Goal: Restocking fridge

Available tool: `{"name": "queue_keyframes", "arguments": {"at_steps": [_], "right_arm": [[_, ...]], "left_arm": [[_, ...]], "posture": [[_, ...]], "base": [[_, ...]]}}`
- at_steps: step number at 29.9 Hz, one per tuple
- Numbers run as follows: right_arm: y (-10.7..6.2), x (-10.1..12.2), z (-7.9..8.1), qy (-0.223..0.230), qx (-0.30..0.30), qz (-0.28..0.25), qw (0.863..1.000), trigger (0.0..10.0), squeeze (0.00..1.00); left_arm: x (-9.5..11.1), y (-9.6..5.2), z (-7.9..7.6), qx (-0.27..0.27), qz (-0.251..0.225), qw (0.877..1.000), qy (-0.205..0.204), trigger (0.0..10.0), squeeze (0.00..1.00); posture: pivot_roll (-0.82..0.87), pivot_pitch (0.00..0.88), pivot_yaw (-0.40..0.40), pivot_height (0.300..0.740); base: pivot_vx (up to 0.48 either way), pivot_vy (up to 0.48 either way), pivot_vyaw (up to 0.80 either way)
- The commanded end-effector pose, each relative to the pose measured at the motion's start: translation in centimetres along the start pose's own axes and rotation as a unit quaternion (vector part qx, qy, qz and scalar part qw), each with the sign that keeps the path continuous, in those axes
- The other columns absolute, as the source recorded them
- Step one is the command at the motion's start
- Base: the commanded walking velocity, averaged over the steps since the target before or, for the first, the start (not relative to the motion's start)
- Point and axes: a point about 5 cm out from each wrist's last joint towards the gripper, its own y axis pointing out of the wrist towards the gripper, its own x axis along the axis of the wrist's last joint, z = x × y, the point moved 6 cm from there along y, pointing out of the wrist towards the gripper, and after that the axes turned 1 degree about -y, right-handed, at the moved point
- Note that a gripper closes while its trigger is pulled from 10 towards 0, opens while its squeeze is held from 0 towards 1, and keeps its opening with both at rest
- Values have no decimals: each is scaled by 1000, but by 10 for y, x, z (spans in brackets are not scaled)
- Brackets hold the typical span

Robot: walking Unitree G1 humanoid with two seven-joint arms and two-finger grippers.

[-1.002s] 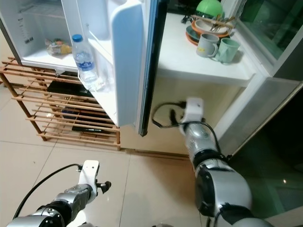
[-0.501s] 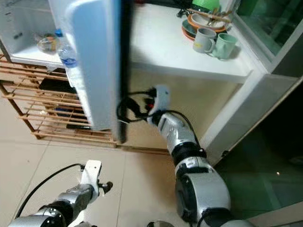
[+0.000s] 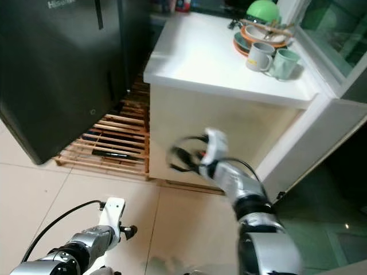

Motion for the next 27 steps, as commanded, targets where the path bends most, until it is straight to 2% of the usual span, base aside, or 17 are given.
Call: {"name": "queue_keyframes", "arguments": {"at_steps": [1,2,3,5,6,7,8,9,10,11,12,13,14,16,19,21,27], "right_arm": [[-5,-2,-25,-50,-68,-6,996,10000,0],[-8,-10,-37,-75,-95,6,993,10000,0],[-8,-10,-37,-75,-95,6,993,10000,0],[-18,-40,-62,-122,-153,50,979,10000,0],[-18,-40,-62,-122,-153,50,979,10000,0],[-27,-67,-77,-159,-192,88,964,10000,0],[-30,-79,-79,-191,-200,110,955,10000,0],[-31,-87,-80,-229,-200,128,944,10000,0],[-31,-87,-80,-229,-200,128,944,10000,0],[-31,-100,-76,-318,-178,156,918,10000,0],[-31,-106,-73,-350,-161,167,908,10000,0],[-31,-106,-73,-350,-161,167,908,10000,0],[-33,-115,-71,-372,-145,180,899,10000,0],[-35,-120,-75,-364,-150,185,901,10000,0],[-38,-125,-76,-364,-147,193,899,10000,0],[-40,-134,-76,-380,-139,205,891,10000,0],[-43,-146,-74,-394,-134,217,883,10000,0]], "left_arm": [[8,0,-5,-3,-21,1000,-16,10000,0],[9,0,-6,-4,-24,1000,-19,10000,0],[9,0,-6,-4,-24,1000,-19,10000,0],[10,0,-4,-3,-27,999,-17,10000,0],[10,0,-4,-3,-27,999,-17,10000,0],[11,0,-1,5,-29,999,-12,10000,0],[12,0,1,10,-30,999,-9,10000,0],[12,0,3,14,-31,999,-9,10000,0],[12,0,3,14,-31,999,-9,10000,0],[13,-1,5,21,-36,999,-18,10000,0],[13,-1,6,22,-39,999,-26,10000,0],[13,-1,6,22,-39,999,-26,10000,0],[14,-1,8,25,-42,998,-40,10000,0],[14,-1,9,29,-45,997,-51,10000,0],[14,-1,10,28,-44,997,-57,10000,0],[12,-1,12,31,-43,997,-60,10000,0],[9,-2,18,35,-40,996,-65,10000,0]], "posture": [[-69,0,-93,740],[-68,0,-93,740],[-68,0,-93,740],[-79,0,-90,740],[-79,0,-90,740],[-78,0,-86,740],[-78,0,-86,740],[-64,0,-88,740],[-64,0,-88,740],[-46,0,-96,740],[-40,0,-100,740],[-40,0,-100,740],[-34,0,-104,740],[-30,0,-111,740],[-23,0,-115,740],[-22,0,-117,740],[-33,0,-108,740]], "base": [[0,0,0],[0,0,0],[0,0,0],[0,0,0],[0,0,0],[0,0,0],[0,0,0],[0,0,0],[0,0,0],[0,0,0],[0,0,0],[0,0,0],[0,0,0],[0,0,0],[319,360,0],[386,285,0],[389,280,0]]}}
